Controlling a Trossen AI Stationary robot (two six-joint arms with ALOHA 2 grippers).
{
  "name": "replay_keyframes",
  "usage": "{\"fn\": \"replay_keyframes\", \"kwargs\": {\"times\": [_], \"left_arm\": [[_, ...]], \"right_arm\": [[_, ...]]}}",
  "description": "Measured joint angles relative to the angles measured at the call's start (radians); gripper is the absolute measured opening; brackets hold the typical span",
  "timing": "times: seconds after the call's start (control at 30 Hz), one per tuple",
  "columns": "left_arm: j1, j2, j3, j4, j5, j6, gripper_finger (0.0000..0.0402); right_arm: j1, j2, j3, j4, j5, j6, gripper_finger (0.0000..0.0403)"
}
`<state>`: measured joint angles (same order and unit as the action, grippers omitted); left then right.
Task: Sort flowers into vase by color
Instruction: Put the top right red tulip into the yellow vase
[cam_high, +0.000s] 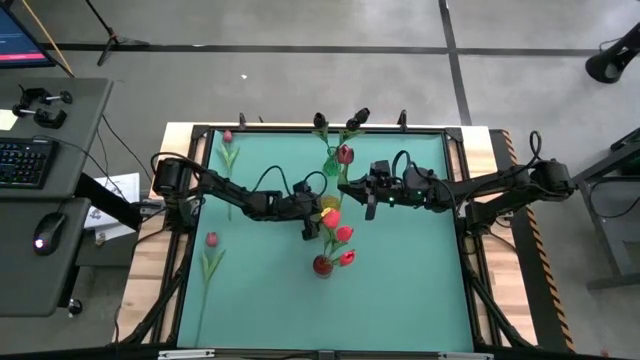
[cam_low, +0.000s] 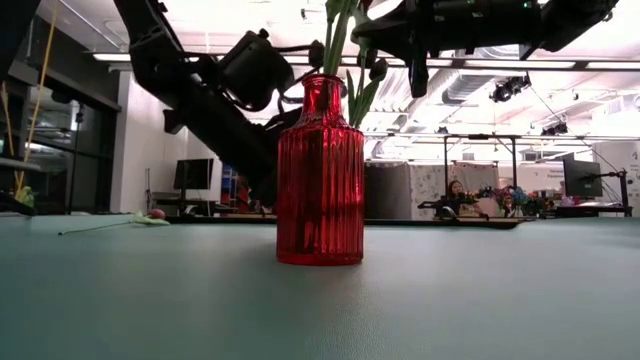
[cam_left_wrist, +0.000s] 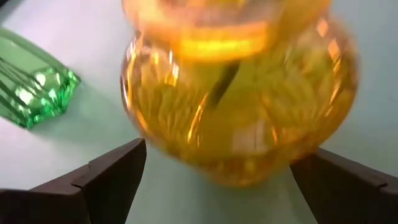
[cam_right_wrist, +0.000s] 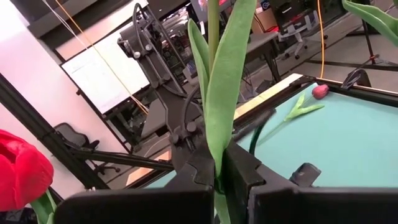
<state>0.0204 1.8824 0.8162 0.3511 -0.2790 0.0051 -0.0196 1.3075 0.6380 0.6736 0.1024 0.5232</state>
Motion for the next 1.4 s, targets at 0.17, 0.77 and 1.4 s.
{"fn": "replay_keyframes", "kwargs": {"times": [0.17, 0.77, 1.4], "left_arm": [[0.0, -0.001, 0.002, -0.054, -0.002, -0.001, 0.0374], [0.047, -0.069, 0.002, -0.107, -0.013, 0.051, 0.0375], [0.096, -0.174, 0.002, -0.221, -0.007, 0.059, 0.0375]], "right_arm": [[0.0, 0.0, 0.0, 0.004, 0.0, 0.0, 0.0], [-0.022, 0.0, 0.0, 0.005, 0.019, -0.004, 0.0], [-0.079, 0.0, 0.002, 0.058, 0.019, -0.097, 0.0]]}}
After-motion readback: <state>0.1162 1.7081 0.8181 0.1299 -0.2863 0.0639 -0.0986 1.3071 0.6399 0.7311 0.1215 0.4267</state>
